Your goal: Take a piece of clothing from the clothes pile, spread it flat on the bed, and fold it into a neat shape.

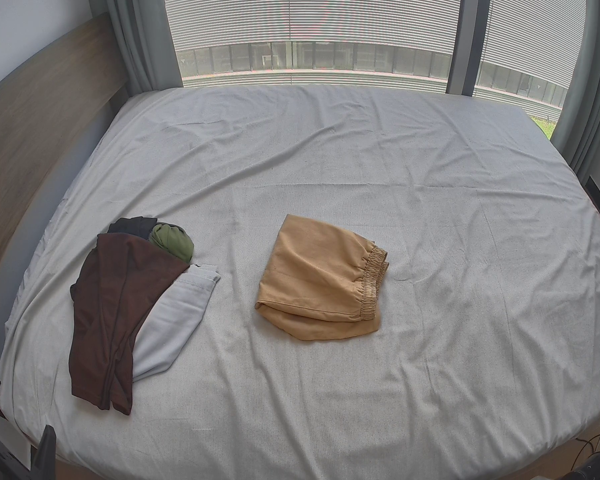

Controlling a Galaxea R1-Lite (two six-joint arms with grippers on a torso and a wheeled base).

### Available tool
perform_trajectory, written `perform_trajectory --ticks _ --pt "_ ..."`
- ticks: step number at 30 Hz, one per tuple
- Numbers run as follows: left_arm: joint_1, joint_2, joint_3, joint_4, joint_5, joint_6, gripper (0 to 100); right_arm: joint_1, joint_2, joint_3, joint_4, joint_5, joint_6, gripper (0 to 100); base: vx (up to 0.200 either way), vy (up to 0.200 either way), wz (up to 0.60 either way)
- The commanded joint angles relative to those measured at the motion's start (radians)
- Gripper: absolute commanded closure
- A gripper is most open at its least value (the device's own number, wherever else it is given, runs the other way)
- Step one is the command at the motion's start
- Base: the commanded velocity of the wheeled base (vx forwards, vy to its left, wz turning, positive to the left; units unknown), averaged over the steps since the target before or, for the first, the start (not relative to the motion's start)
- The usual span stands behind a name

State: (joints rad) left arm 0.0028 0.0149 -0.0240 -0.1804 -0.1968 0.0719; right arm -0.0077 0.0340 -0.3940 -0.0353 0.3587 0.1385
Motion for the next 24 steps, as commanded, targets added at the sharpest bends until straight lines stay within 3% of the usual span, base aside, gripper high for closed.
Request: perform_trajectory --ticks 1,4,5,6,7,10,18,24 --pt "0.000 -0.015 0.023 -0.001 0.033 0.002 0 -0.002 0.001 -0.005 0.045 -0.058 -0.040 0 0.000 0.000 0.00" --pt "0.000 -0.015 0.023 0.006 0.059 0.000 0 -0.003 0.001 0.001 0.081 -0.155 -0.071 0 0.000 0.000 0.00" --pt "0.000 -0.015 0.023 0.006 0.059 0.000 0 -0.003 0.001 0.001 0.081 -0.155 -0.071 0 0.000 0.000 0.00" --pt "0.000 -0.015 0.023 0.016 0.083 0.000 0 -0.002 -0.003 0.007 0.112 -0.271 -0.122 0 0.000 0.000 0.00" --pt "0.000 -0.015 0.023 0.027 0.096 0.000 0 0.000 -0.008 0.012 0.130 -0.327 -0.149 0 0.000 0.000 0.00" --pt "0.000 -0.015 0.023 0.073 0.128 -0.001 0 0.003 -0.020 0.043 0.166 -0.420 -0.209 0 0.000 0.000 0.00" --pt "0.000 -0.015 0.024 0.131 0.189 -0.007 0 0.006 -0.031 0.276 0.064 -0.431 -0.195 0 0.000 0.000 0.00" --pt "0.000 -0.015 0.024 0.133 0.188 -0.012 0 0.006 -0.034 0.394 -0.044 -0.383 -0.180 0 0.000 0.000 0.00"
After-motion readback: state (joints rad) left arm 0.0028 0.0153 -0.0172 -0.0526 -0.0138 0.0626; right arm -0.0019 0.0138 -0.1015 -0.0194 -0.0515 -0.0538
